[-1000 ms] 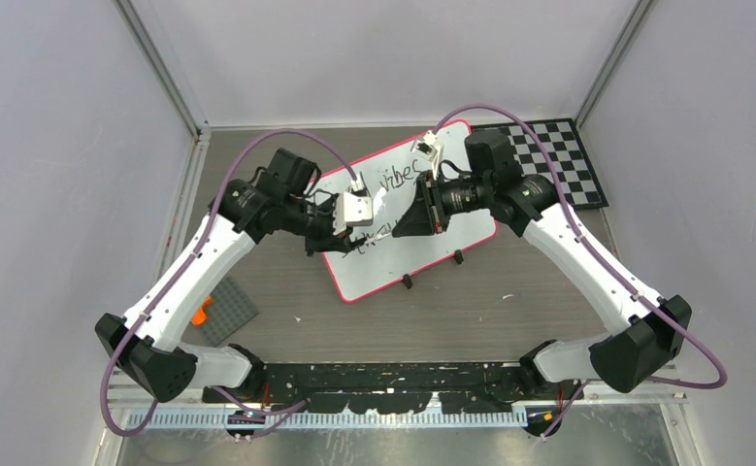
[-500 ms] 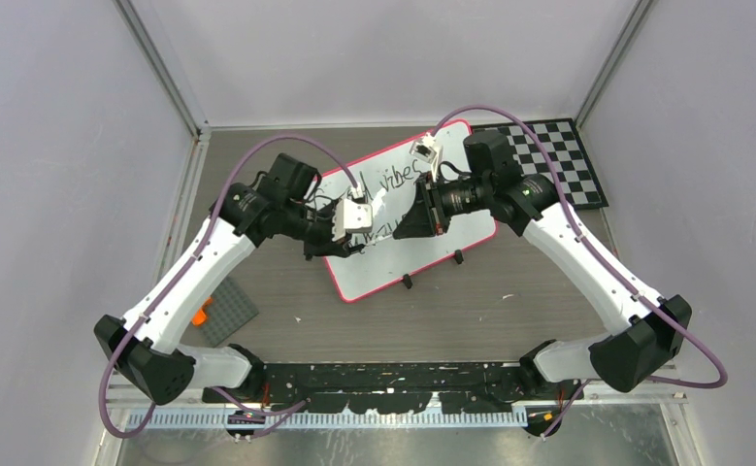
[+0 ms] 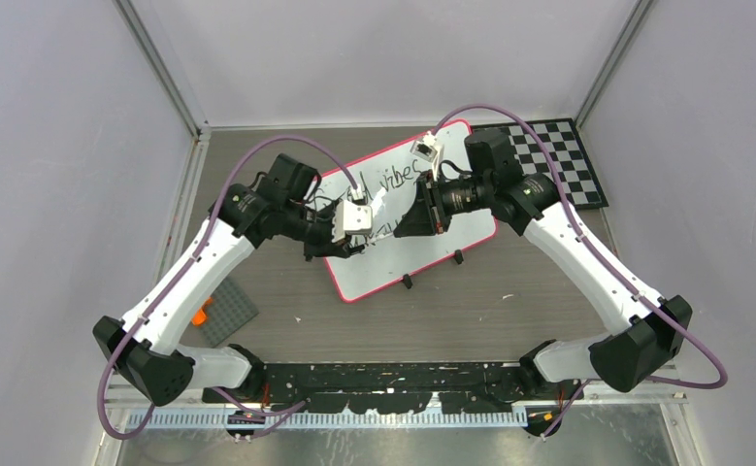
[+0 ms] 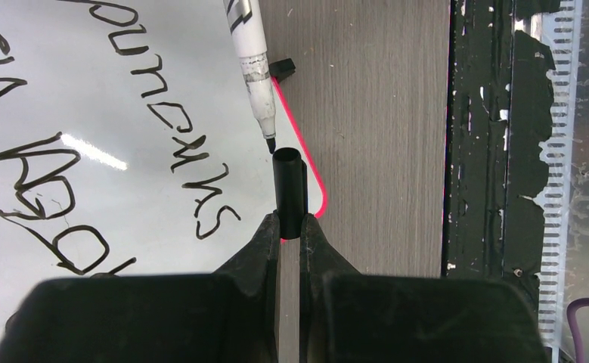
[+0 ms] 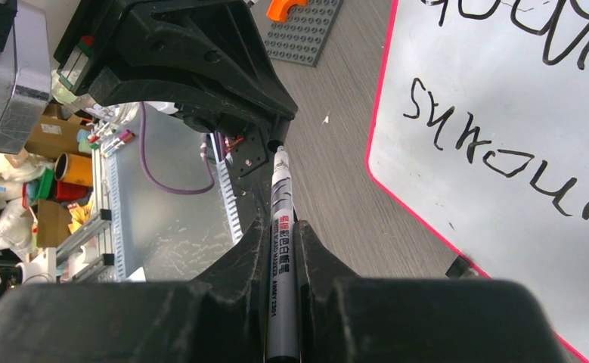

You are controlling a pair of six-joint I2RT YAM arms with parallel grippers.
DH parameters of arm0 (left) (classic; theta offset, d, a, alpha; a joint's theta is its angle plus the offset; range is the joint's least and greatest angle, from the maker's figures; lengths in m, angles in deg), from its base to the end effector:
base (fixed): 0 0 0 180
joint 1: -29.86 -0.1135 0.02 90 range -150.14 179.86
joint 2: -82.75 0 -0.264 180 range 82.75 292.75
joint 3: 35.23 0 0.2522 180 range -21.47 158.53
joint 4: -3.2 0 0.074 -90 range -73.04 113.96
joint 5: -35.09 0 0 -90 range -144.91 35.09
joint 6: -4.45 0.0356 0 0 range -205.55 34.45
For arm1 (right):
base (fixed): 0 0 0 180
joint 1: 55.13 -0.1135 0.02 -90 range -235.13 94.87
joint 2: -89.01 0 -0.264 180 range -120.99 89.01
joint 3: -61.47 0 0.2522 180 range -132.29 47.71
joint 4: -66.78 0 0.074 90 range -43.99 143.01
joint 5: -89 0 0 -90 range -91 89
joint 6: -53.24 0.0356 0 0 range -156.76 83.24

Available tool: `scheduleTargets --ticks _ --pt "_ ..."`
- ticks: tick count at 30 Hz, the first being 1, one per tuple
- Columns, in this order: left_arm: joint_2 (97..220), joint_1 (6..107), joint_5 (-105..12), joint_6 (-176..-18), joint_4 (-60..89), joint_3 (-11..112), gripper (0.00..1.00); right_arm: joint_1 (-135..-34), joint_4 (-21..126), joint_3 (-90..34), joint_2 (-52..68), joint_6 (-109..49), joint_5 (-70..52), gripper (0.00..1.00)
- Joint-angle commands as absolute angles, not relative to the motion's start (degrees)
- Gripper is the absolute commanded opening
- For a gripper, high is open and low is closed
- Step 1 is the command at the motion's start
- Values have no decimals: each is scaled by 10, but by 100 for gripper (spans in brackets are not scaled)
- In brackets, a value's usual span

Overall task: Write a sentence on the whiteboard
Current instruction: Close the whiteboard marker at the center of the board.

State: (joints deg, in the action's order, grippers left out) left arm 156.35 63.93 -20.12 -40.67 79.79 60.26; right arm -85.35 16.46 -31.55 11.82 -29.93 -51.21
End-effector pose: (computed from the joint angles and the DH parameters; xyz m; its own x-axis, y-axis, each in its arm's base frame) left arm 0.1867 -0.1508 0.3765 0.0383 0.6737 -0.7380 0.9966 0.0285 0.0778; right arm 0.2315 0.1665 0.3849 -0.5892 -0.2551 -0.7666 -0.8050 0.2665 0.5300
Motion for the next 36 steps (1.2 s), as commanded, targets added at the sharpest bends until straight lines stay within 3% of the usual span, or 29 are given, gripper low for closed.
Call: scheduleTargets --ticks 1,36 --pt "1557 641 -183 -419 789 628 0 -859 169 -344 117 -310 -515 0" --pt "1568 641 -198 -420 798 606 0 -865 148 -348 123 -339 -507 0"
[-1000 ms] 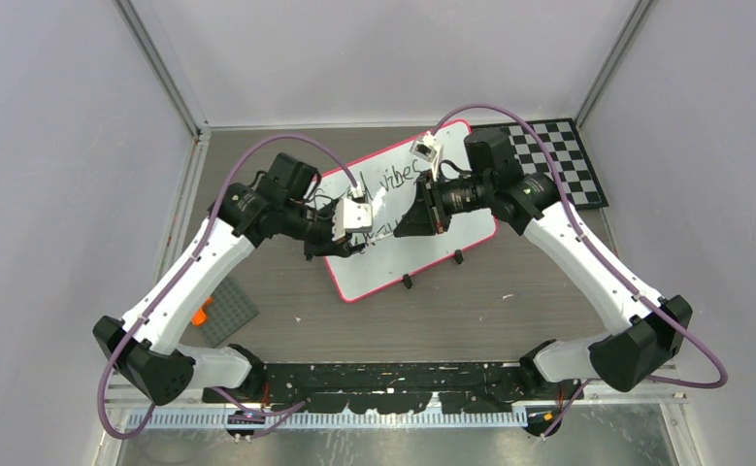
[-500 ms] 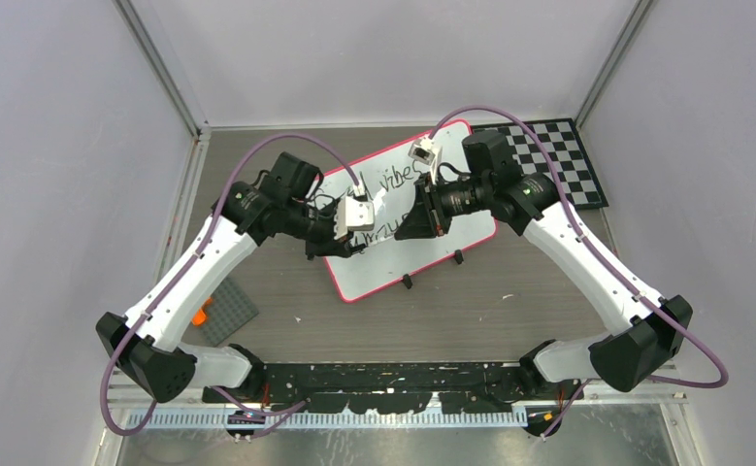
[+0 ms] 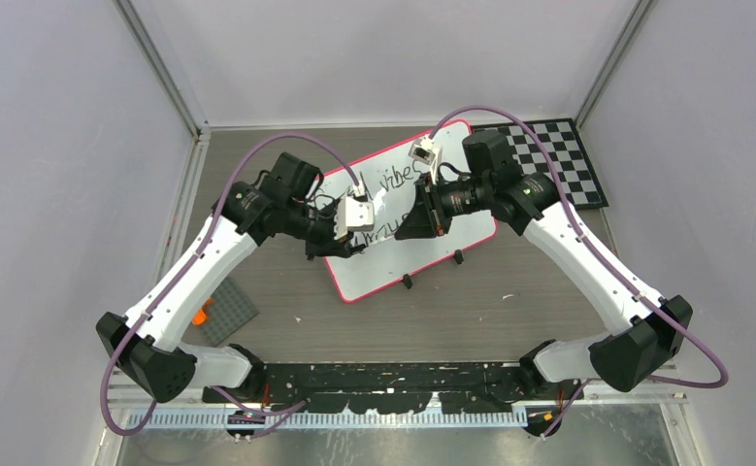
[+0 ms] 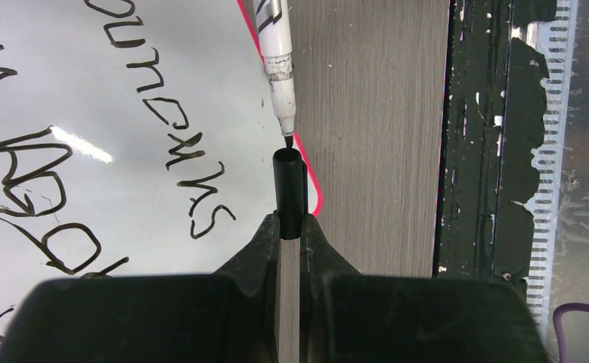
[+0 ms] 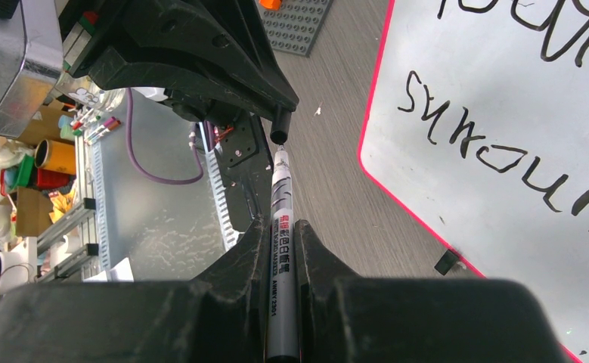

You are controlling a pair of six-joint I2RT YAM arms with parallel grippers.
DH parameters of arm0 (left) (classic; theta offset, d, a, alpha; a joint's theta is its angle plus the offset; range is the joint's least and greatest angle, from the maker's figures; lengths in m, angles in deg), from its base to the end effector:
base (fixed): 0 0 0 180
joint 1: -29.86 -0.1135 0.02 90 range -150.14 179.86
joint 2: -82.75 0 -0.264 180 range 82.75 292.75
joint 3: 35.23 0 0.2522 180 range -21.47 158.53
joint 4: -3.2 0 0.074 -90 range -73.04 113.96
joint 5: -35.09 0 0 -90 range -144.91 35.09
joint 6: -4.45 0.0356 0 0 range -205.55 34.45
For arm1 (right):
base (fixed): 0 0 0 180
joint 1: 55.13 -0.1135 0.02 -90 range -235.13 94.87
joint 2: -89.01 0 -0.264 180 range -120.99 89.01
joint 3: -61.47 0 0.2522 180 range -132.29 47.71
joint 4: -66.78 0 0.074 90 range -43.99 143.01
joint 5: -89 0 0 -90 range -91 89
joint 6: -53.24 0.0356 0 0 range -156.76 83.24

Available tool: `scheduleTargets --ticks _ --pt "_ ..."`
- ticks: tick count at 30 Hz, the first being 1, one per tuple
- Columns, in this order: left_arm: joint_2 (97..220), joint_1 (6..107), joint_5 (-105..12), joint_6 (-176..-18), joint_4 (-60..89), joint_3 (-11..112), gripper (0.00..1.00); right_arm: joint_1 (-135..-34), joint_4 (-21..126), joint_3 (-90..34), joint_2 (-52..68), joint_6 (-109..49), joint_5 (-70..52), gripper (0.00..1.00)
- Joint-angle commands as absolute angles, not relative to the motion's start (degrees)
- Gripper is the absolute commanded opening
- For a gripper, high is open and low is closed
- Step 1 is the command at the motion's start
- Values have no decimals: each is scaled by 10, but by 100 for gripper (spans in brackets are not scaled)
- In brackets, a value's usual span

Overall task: Write a sentence on the whiteboard
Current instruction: Close the whiteboard marker at the center of the board.

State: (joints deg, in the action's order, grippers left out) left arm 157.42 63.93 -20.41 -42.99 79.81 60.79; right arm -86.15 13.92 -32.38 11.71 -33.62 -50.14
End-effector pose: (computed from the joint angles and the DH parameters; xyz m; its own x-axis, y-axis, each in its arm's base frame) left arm 0.1908 -0.1534 0.3750 -0.0083 0.6785 -0.7345 0.9974 0.0583 0.0426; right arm 0.2279 0.1685 0.3853 -0.5538 -0.2912 -0.7801 -0.8303 0.2629 0.4913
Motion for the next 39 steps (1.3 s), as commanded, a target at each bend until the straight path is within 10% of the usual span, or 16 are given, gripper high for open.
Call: scheduleTargets --ticks 1,39 --pt "1569 641 -197 -420 797 607 0 -865 148 -348 123 -340 -507 0" --pt "1574 647 -173 -433 804 625 0 -865 133 -345 115 -364 -493 0"
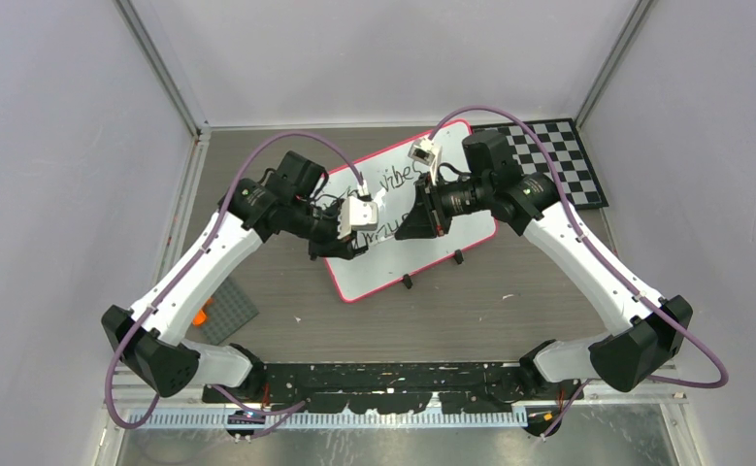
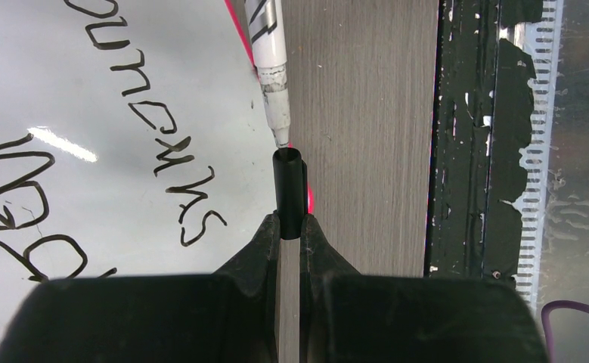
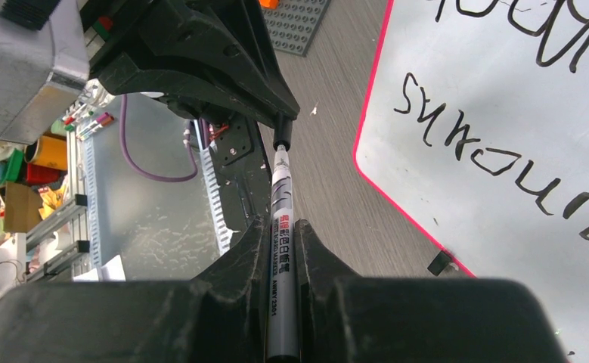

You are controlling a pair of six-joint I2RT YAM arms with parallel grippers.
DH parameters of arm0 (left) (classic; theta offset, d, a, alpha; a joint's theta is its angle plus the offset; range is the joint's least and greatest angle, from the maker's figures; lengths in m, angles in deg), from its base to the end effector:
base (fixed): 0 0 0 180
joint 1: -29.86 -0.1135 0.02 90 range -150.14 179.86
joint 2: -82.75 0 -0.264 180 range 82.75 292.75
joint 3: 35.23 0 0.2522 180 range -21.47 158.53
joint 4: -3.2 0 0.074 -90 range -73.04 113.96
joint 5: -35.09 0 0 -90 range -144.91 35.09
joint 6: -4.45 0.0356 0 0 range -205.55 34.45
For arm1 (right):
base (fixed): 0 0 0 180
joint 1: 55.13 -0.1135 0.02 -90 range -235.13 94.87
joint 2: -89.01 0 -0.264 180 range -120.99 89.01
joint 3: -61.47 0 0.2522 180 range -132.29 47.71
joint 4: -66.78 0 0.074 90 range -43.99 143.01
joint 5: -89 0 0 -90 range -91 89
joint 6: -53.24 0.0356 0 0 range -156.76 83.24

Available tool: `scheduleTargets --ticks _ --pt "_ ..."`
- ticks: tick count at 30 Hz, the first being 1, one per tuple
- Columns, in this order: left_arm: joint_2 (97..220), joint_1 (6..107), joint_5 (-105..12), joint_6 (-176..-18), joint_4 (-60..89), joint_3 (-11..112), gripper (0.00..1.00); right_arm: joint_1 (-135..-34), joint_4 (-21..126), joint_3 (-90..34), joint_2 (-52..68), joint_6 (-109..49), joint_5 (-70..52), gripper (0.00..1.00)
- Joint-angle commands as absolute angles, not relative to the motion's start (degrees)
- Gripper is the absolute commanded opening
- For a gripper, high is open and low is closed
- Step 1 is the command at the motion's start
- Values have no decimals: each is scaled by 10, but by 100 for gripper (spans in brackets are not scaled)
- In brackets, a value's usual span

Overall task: Write a sentence on the whiteboard
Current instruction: Close the whiteboard marker at the center of the board.

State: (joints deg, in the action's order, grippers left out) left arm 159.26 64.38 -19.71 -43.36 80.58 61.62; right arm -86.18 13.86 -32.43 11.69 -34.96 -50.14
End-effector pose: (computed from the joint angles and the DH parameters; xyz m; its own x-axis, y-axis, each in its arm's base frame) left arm 0.1952 -0.1591 0.3714 -0.0277 0.6851 -0.7279 0.9988 0.0478 0.0070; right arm 0.2278 0.1686 0.3854 -0.5344 -0.2978 -0.7910 -0.8430 0.2557 0.4733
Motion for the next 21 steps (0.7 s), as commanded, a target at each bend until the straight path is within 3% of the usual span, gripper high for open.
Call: scheduleTargets --ticks 1,21 --pt "1569 647 -174 -433 803 622 0 -866 131 -345 116 -365 -492 0" --pt "1598 650 -157 -454 794 648 0 -874 144 -348 115 -359 -498 0"
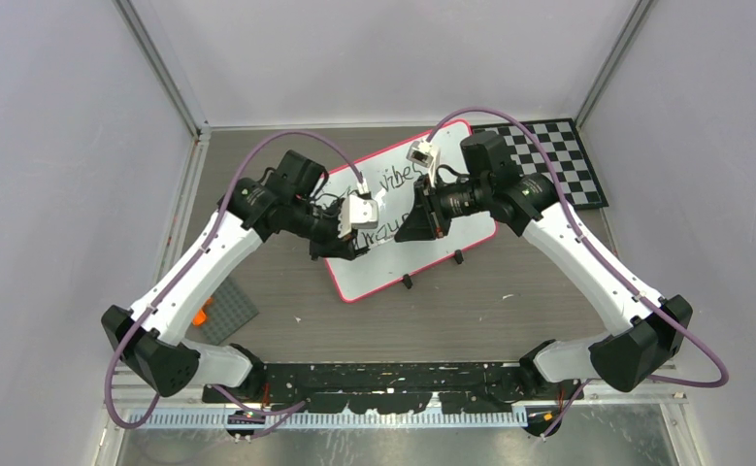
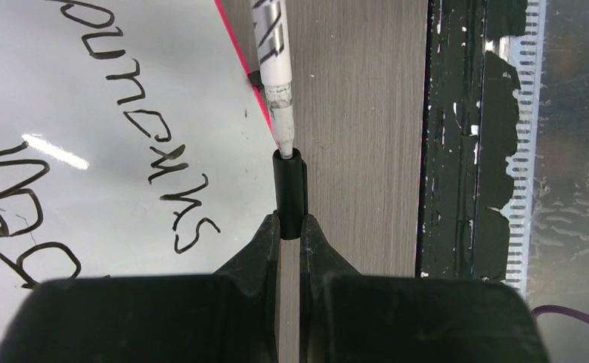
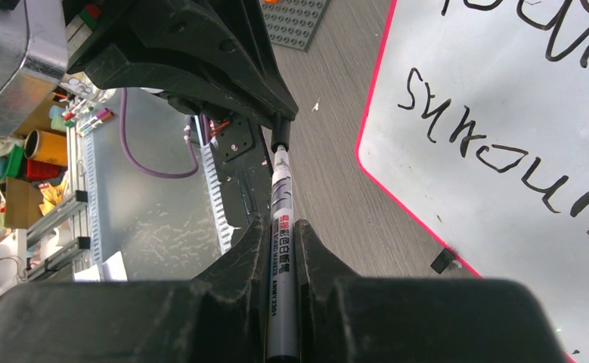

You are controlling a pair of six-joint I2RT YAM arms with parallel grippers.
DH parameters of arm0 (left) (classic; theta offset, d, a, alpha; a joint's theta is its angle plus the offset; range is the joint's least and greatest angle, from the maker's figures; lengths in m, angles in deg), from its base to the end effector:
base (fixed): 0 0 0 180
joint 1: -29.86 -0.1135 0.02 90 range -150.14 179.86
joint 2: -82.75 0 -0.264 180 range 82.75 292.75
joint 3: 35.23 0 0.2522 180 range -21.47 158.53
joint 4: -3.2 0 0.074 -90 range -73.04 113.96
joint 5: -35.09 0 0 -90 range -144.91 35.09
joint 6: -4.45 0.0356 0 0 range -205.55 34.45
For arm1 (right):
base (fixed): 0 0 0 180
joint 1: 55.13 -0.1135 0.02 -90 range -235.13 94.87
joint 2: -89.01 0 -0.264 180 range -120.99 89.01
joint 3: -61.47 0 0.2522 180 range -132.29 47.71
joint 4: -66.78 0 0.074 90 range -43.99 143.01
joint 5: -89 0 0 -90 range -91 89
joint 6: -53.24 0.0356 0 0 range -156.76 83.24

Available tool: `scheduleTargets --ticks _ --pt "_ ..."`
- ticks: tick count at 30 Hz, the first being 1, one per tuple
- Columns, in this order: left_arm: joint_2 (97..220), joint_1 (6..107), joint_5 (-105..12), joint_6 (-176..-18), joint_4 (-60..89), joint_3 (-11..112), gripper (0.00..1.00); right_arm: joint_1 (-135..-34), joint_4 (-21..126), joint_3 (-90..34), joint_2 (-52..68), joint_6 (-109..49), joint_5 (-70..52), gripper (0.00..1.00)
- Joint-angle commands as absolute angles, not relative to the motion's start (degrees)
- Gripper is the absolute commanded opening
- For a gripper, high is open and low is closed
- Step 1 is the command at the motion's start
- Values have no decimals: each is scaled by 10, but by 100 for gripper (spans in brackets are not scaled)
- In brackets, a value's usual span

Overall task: Write a sentence on the whiteboard
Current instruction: Close the whiteboard marker at the center of the board.

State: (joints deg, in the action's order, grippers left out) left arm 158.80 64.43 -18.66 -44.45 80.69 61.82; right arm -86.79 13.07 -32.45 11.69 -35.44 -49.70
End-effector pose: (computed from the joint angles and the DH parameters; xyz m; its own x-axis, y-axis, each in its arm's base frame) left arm 0.1927 -0.1583 0.3745 -0.0399 0.6713 -0.7401 0.9987 0.0498 -0.0086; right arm 0.2256 0.1705 0.3843 -0.5331 -0.3109 -0.7868 -0.8443 0.2545 0.4715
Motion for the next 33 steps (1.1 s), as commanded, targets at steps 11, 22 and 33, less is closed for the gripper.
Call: scheduleTargets --ticks 11,22,33 --pt "1612 654 -131 -520 751 678 0 -879 147 -347 105 -363 -492 0" --pt "1621 673 -102 -625 638 698 0 -891 162 -339 97 -351 -501 0" --pt "1617 691 -74 -676 545 713 0 -909 147 -338 86 -364 -493 0"
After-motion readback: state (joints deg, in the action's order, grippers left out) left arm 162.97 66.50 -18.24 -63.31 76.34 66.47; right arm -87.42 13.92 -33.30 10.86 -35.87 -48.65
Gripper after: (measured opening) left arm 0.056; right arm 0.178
